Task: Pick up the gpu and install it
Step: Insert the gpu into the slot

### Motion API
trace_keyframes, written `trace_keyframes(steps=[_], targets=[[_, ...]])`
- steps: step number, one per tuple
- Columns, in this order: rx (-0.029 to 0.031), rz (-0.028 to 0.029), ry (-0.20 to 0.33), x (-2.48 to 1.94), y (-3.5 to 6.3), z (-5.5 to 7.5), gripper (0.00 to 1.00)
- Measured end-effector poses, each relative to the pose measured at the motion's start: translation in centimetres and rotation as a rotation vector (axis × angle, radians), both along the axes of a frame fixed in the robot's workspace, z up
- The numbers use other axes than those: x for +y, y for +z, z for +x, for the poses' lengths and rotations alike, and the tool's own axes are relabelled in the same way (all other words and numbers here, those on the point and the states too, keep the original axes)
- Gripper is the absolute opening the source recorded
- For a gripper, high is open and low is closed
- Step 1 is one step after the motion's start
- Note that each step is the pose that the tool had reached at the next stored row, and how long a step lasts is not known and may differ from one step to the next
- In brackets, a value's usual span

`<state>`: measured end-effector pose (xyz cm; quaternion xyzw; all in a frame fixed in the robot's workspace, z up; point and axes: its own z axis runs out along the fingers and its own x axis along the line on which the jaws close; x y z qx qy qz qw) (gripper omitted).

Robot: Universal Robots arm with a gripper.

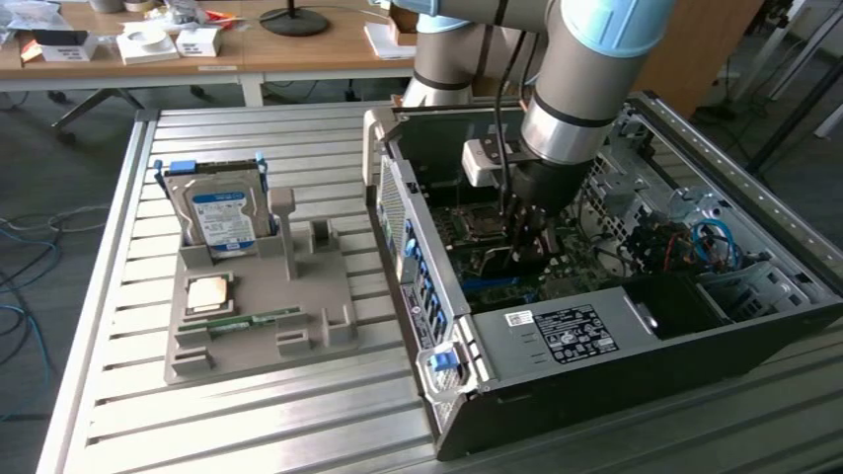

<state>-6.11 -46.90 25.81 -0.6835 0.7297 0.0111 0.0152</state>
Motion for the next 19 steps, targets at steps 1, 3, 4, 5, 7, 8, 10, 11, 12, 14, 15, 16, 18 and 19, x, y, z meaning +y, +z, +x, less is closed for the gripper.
trace_keyframes(steps=[1,3,4,5,7,8,10,11,12,14,15,16,18,19], targets=[[0.0,-0.0001,0.0,0.0,0.0,0.0,0.26],[0.0001,-0.0001,0.0,0.0,0.0,0.01,0.26],[0.0,0.0,0.0,0.0,0.0,0.01,0.26],[0.0,0.0,0.0,0.0,0.0,0.01,0.26],[0.0,0.0,0.0,0.0,0.0,0.0,0.26],[0.0,0.0,0.0,0.0,0.0,0.01,0.26],[0.0,0.0,0.002,0.0,0.0,0.0,0.26],[0.0,0.0,0.002,0.0,0.0,0.0,0.26],[0.0,0.0,0.002,0.0,-0.01,0.0,0.26],[0.0,0.0,0.002,0.0,-0.03,0.0,0.26],[-0.0001,0.0001,0.002,0.0,-0.07,0.0,0.26],[-0.0001,0.0003,0.002,0.0,-0.11,0.0,0.26],[0.0001,-0.0001,0.002,0.0,-0.17,0.0,0.26],[0.0001,-0.0001,0.002,0.0,-0.18,0.0,0.26]])
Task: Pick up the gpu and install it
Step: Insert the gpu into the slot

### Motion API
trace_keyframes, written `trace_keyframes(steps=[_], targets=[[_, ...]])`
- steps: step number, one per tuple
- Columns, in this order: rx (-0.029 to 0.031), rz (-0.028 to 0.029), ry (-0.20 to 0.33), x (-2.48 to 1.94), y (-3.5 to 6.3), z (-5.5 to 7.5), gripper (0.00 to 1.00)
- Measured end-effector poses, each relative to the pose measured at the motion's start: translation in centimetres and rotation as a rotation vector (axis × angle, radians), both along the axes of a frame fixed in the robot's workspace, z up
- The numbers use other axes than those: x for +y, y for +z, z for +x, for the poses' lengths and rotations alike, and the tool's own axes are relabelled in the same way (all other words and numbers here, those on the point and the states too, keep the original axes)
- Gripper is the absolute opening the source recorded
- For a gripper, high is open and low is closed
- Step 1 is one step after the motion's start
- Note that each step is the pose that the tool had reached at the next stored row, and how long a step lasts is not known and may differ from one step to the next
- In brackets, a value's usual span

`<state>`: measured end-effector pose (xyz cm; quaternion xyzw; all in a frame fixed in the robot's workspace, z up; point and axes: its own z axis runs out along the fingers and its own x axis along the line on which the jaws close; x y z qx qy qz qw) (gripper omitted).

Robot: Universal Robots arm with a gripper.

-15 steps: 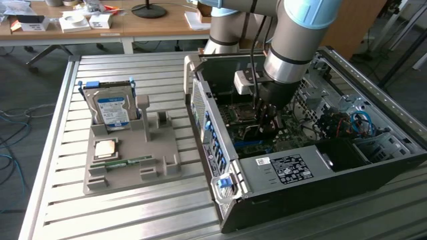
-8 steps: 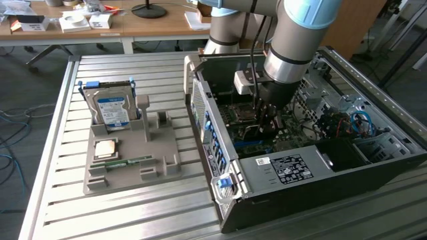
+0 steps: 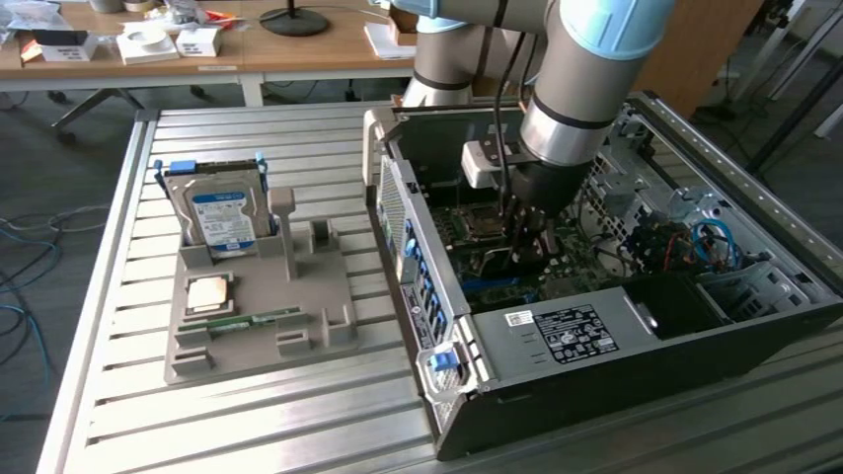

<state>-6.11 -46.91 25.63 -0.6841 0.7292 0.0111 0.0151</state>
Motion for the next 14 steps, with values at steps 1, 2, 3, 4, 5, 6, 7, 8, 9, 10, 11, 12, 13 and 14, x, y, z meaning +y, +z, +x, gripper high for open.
trace_keyframes(steps=[1,2,3,4,5,6,7,8,9,10,11,12,13,14], targets=[[0.0,-0.0001,0.0,0.0,0.0,0.0,0.26],[0.0,-0.0001,0.0,0.0,0.0,0.0,0.26],[0.0,0.0,0.0,0.0,0.0,0.0,0.26],[-0.0001,0.0002,0.001,0.01,-0.01,0.0,0.26],[0.0,0.0001,0.002,0.01,-0.01,0.0,0.26],[-0.0001,0.0001,0.005,0.01,-0.01,0.0,0.26],[-0.0001,0.0001,0.009,0.01,-0.01,0.0,0.26],[0.0,0.0,0.014,0.01,-0.01,0.0,0.26],[-0.0001,0.0001,0.021,0.02,-0.01,0.0,0.26],[-0.0001,0.0001,0.025,0.02,-0.01,0.0,0.26],[0.0,0.0,0.027,0.02,-0.01,0.0,0.26],[0.0,0.0,0.028,0.02,-0.01,0.0,0.26],[0.0,0.0,0.028,0.02,-0.01,0.0,0.26],[0.0,0.0,0.028,0.02,-0.01,0.0,0.26]])
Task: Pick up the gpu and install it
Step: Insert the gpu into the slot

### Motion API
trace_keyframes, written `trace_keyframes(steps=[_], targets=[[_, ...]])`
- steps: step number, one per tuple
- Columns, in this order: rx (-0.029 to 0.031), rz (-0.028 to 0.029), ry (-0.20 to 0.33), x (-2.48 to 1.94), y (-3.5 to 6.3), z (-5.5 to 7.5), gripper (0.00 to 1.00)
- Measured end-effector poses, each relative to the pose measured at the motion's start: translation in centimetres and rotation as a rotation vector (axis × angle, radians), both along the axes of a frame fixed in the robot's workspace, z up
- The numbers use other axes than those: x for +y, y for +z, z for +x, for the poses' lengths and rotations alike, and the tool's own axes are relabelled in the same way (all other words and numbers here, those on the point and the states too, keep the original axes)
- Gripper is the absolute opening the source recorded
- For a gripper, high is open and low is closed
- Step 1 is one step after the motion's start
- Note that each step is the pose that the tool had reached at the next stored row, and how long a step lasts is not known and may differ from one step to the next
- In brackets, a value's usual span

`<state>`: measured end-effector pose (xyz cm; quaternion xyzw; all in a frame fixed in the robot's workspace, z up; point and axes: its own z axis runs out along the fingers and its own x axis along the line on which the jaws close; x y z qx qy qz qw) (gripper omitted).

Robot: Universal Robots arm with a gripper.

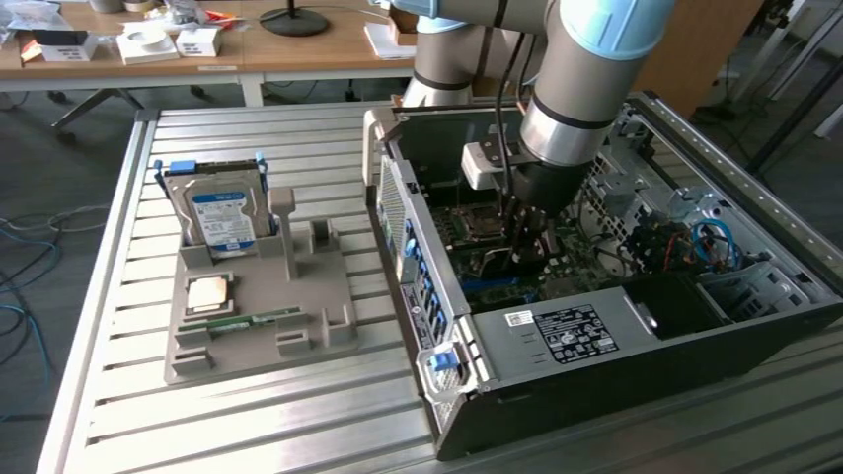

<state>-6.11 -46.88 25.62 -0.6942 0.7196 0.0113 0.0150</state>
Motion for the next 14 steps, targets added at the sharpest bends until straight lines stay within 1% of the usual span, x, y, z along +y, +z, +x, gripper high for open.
trace_keyframes(steps=[8,14], targets=[[0.0,0.0,0.0,0.04,0.0,0.0,0.26],[0.0,0.0001,-0.01,0.04,-0.01,-0.03,0.26]])
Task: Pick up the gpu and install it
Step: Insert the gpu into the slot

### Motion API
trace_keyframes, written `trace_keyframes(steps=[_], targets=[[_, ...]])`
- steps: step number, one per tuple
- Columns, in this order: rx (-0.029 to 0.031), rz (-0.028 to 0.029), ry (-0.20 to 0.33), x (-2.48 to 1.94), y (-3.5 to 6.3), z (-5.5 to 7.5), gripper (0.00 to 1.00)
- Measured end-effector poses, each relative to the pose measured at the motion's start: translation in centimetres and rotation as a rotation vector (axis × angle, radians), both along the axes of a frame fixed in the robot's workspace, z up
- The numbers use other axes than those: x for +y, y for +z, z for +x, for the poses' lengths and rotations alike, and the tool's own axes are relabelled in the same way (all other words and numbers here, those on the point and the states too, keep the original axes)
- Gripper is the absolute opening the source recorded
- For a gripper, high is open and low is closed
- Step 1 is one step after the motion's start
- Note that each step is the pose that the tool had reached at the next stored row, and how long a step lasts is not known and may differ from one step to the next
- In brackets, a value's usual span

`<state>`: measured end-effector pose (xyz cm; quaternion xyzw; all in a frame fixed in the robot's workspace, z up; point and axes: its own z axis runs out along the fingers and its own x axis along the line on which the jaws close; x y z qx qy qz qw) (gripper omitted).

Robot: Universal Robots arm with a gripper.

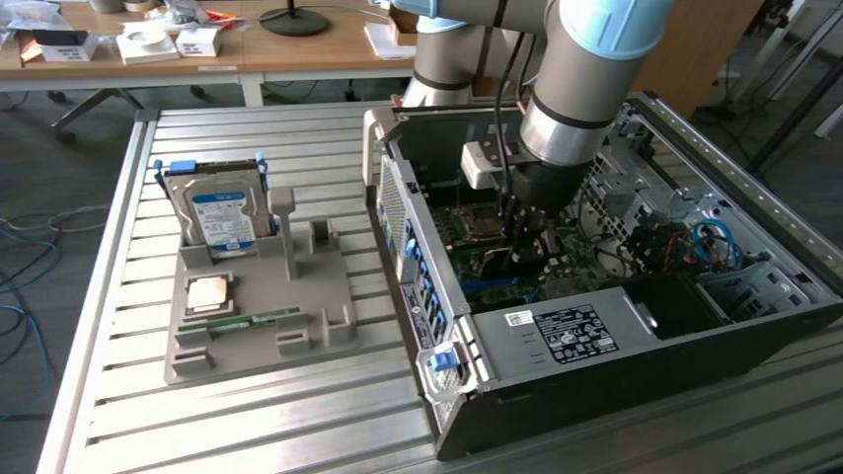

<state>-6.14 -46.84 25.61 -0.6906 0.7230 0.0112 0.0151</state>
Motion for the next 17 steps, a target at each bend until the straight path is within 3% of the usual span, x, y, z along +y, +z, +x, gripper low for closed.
trace_keyframes(steps=[17], targets=[[0.0,-0.0001,-0.003,0.04,-0.05,-0.23,0.26]])
